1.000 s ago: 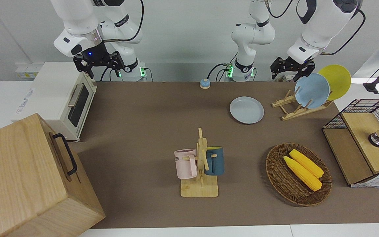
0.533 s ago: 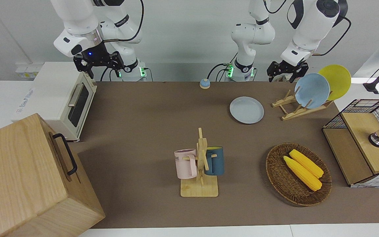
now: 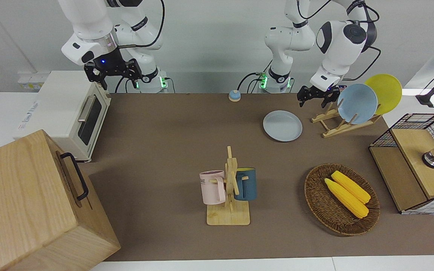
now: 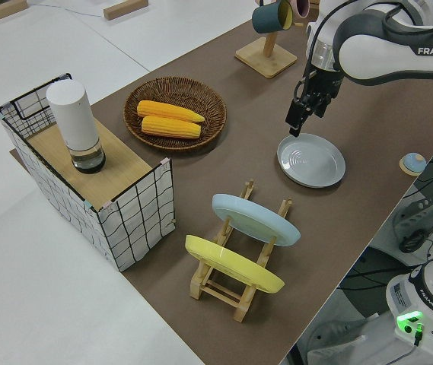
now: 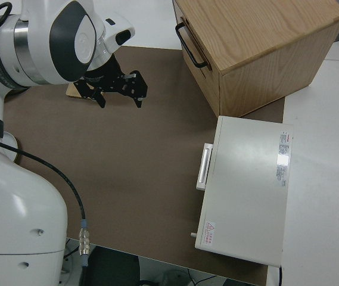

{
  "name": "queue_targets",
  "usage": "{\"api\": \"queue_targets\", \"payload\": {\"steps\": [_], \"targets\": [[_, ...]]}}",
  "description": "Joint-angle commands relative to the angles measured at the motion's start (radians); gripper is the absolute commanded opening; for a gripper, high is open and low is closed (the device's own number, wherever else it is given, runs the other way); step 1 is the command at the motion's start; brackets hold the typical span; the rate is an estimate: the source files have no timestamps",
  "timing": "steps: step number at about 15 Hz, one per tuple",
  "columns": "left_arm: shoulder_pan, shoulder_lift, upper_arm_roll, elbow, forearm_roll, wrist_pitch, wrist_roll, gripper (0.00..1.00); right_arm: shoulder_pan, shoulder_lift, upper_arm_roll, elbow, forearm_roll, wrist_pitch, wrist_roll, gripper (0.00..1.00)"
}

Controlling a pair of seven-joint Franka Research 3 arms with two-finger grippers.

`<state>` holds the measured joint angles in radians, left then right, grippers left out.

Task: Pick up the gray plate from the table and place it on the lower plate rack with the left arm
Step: 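Move the left gripper toward the near rim of the gray plate, then close the left gripper on the gray plate's rim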

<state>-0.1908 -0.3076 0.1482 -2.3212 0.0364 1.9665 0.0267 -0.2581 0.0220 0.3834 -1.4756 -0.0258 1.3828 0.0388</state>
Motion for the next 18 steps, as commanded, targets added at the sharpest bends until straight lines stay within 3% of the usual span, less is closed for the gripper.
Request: {"api": "queue_targets", "payload": {"steps": [1, 6, 18], "targets": [[0.004, -0.050, 0.010, -0.133, 0.023, 0.121, -0.024, 0.99, -0.024, -0.002, 0.020, 0.008, -0.006, -0.013, 0.012, 0.983], [0.027, -0.044, 0.011, -0.265, 0.023, 0.285, -0.022, 0.99, -0.024, -0.004, 0.022, 0.006, -0.006, -0.011, 0.012, 0.983], [0.040, 0.057, 0.011, -0.359, 0.023, 0.488, -0.022, 0.99, -0.024, -0.002, 0.022, 0.008, -0.006, -0.013, 0.012, 0.983]]}}
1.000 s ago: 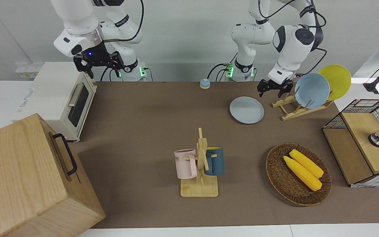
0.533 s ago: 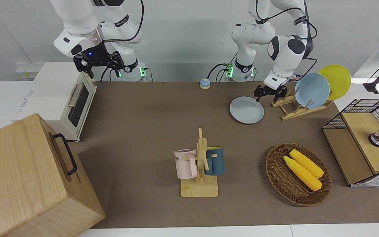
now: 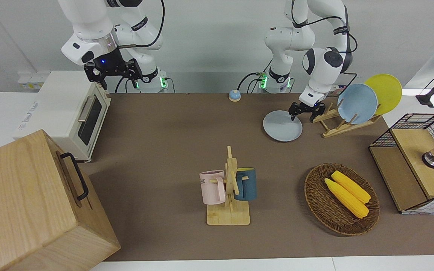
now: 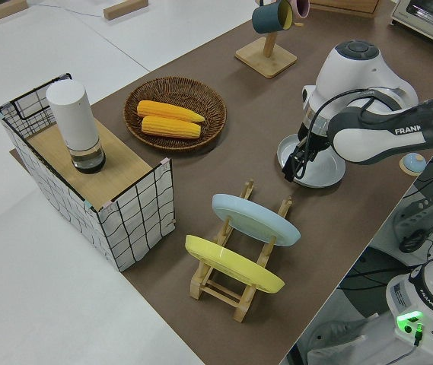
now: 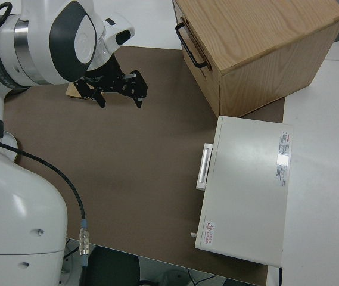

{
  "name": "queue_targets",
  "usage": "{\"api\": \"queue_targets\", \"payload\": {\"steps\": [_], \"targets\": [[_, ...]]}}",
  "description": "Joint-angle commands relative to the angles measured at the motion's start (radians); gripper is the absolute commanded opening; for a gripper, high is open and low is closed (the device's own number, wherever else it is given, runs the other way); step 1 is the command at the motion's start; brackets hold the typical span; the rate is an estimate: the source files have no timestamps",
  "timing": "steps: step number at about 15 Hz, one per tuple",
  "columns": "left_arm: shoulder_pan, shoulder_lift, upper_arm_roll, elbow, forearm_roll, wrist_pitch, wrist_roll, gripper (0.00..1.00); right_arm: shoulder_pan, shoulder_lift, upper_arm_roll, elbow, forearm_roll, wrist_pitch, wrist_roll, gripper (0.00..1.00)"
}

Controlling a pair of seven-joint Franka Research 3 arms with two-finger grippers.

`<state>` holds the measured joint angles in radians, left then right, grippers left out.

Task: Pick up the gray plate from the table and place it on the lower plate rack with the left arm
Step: 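Close the left gripper on the gray plate's rim, then drag the gray plate with the left gripper toward the wooden rack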

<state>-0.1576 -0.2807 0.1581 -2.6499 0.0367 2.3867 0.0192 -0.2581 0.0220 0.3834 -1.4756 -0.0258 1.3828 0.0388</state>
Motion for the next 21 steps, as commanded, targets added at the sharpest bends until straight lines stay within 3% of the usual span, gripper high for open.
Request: {"api": "queue_targets", "payload": {"steps": [1, 8, 10, 11, 12, 13, 16, 21], "targets": [[0.009, 0.037, 0.001, -0.032, 0.023, 0.078, -0.015, 0.99, -0.024, -0.002, 0.022, 0.008, -0.006, -0.011, 0.012, 0.983], [0.007, 0.083, 0.000, -0.032, 0.023, 0.088, -0.015, 0.98, -0.024, -0.002, 0.022, 0.008, -0.006, -0.011, 0.012, 0.983], [0.006, 0.090, 0.000, -0.032, 0.023, 0.095, -0.015, 0.93, -0.024, -0.002, 0.020, 0.008, -0.006, -0.011, 0.012, 0.983], [0.006, 0.090, 0.000, -0.032, 0.023, 0.094, -0.015, 0.84, -0.024, -0.002, 0.020, 0.008, -0.006, -0.011, 0.012, 0.983], [0.006, 0.089, 0.000, -0.032, 0.023, 0.094, -0.015, 0.64, -0.024, -0.002, 0.022, 0.008, -0.006, -0.011, 0.012, 0.983], [0.006, 0.087, 0.000, -0.030, 0.023, 0.089, -0.013, 0.36, -0.024, -0.002, 0.022, 0.008, -0.006, -0.011, 0.012, 0.983], [0.007, 0.083, 0.000, -0.028, 0.023, 0.083, -0.007, 0.01, -0.024, -0.002, 0.022, 0.008, -0.006, -0.011, 0.012, 0.983], [0.007, 0.078, 0.001, -0.025, 0.012, 0.080, -0.008, 0.00, -0.024, -0.002, 0.022, 0.008, -0.006, -0.011, 0.012, 0.983]]}}
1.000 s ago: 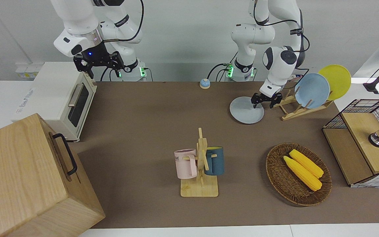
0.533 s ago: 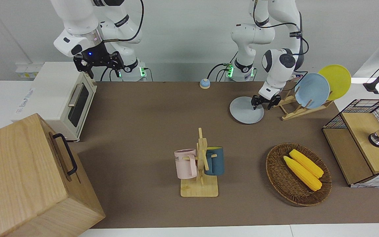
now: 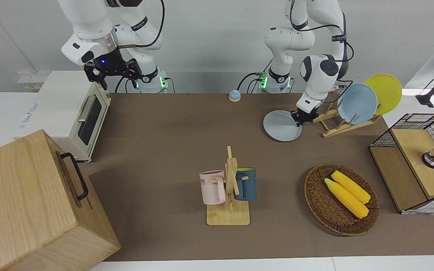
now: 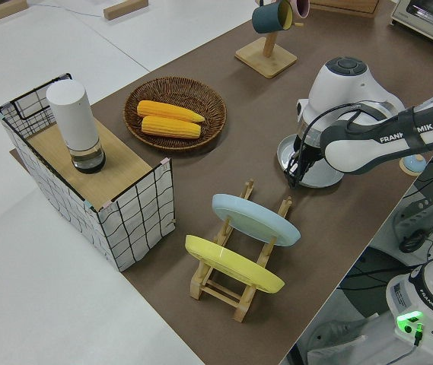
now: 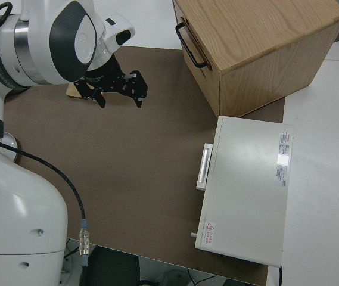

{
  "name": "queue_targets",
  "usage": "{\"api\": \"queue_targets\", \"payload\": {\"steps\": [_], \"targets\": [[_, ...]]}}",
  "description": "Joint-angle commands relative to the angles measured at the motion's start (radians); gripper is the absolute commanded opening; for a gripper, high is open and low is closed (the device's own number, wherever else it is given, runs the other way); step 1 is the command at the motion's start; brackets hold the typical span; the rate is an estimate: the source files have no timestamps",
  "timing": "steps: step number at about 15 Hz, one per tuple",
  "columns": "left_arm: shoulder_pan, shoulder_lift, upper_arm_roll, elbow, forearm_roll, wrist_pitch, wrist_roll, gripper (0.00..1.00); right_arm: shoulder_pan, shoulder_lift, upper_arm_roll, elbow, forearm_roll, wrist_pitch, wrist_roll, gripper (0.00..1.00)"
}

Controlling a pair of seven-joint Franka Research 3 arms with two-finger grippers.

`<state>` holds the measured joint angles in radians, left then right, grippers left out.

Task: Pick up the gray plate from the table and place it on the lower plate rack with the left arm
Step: 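Drag the gray plate with the left gripper toward the wooden rack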

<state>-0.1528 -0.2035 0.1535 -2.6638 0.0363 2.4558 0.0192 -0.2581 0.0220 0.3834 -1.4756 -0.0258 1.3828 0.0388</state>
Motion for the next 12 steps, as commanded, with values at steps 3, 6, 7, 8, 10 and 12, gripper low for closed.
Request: {"api": "queue_targets", "payload": {"steps": [3, 6, 7, 8, 10, 12], "targets": [[0.003, -0.005, 0.006, -0.004, 0.013, -0.003, -0.013, 0.00, -0.024, -0.002, 0.022, 0.008, -0.006, -0.011, 0.012, 0.983], [0.003, -0.036, 0.006, 0.054, 0.010, -0.105, -0.013, 0.00, -0.024, -0.002, 0.022, 0.008, -0.006, -0.011, 0.012, 0.983], [0.003, -0.042, 0.006, 0.082, 0.008, -0.150, -0.013, 0.00, -0.024, -0.002, 0.020, 0.008, -0.006, -0.011, 0.012, 0.983], [0.001, -0.050, 0.008, 0.128, 0.002, -0.216, -0.013, 0.00, -0.024, -0.002, 0.022, 0.008, -0.006, -0.011, 0.012, 0.983], [0.001, -0.076, 0.006, 0.223, -0.024, -0.351, -0.013, 0.00, -0.024, -0.002, 0.022, 0.006, -0.006, -0.011, 0.012, 0.983], [-0.001, -0.093, 0.003, 0.313, -0.035, -0.469, -0.018, 0.00, -0.024, -0.004, 0.022, 0.008, -0.006, -0.011, 0.012, 0.983]]}}
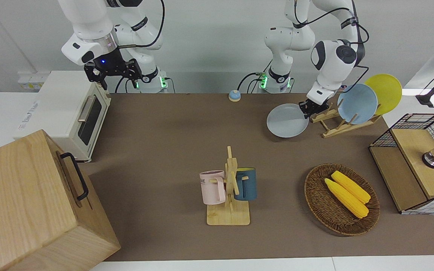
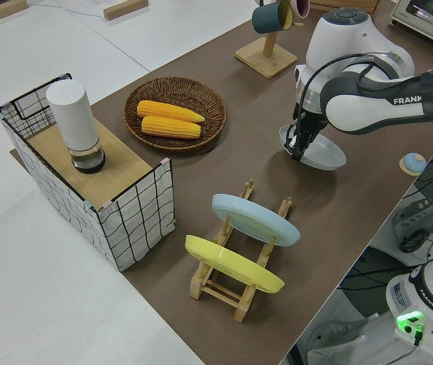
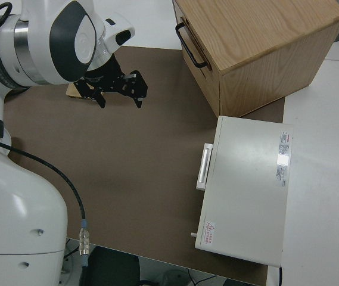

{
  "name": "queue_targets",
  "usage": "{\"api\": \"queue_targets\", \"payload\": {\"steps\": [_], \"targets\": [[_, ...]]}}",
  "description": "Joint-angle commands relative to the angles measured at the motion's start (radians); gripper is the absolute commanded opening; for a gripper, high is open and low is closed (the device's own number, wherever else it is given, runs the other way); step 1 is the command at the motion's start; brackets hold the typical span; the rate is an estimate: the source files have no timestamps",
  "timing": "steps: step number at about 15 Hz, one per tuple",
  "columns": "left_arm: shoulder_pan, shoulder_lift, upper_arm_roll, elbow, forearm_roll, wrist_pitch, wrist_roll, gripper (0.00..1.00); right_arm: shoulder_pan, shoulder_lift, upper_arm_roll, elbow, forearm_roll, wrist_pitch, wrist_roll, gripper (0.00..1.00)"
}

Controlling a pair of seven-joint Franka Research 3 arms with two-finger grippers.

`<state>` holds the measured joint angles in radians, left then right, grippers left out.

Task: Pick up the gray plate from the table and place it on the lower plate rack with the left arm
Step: 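Drag the gray plate with the left gripper toward the wooden rack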

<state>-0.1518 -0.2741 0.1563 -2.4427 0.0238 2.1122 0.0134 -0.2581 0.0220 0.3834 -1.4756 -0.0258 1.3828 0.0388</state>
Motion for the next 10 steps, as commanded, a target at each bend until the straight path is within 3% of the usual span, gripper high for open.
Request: {"api": "queue_targets", "payload": {"steps": [1, 6, 10], "targets": [[-0.002, -0.023, -0.001, 0.123, -0.030, -0.161, -0.012, 0.00, -0.024, -0.002, 0.022, 0.008, -0.006, -0.011, 0.012, 0.983], [-0.006, -0.019, -0.009, 0.310, -0.032, -0.348, -0.033, 0.00, -0.024, -0.002, 0.020, 0.008, -0.006, -0.011, 0.012, 0.983], [-0.009, -0.019, -0.015, 0.343, -0.030, -0.377, -0.059, 0.00, -0.024, -0.002, 0.022, 0.008, -0.006, -0.013, 0.012, 0.983]]}}
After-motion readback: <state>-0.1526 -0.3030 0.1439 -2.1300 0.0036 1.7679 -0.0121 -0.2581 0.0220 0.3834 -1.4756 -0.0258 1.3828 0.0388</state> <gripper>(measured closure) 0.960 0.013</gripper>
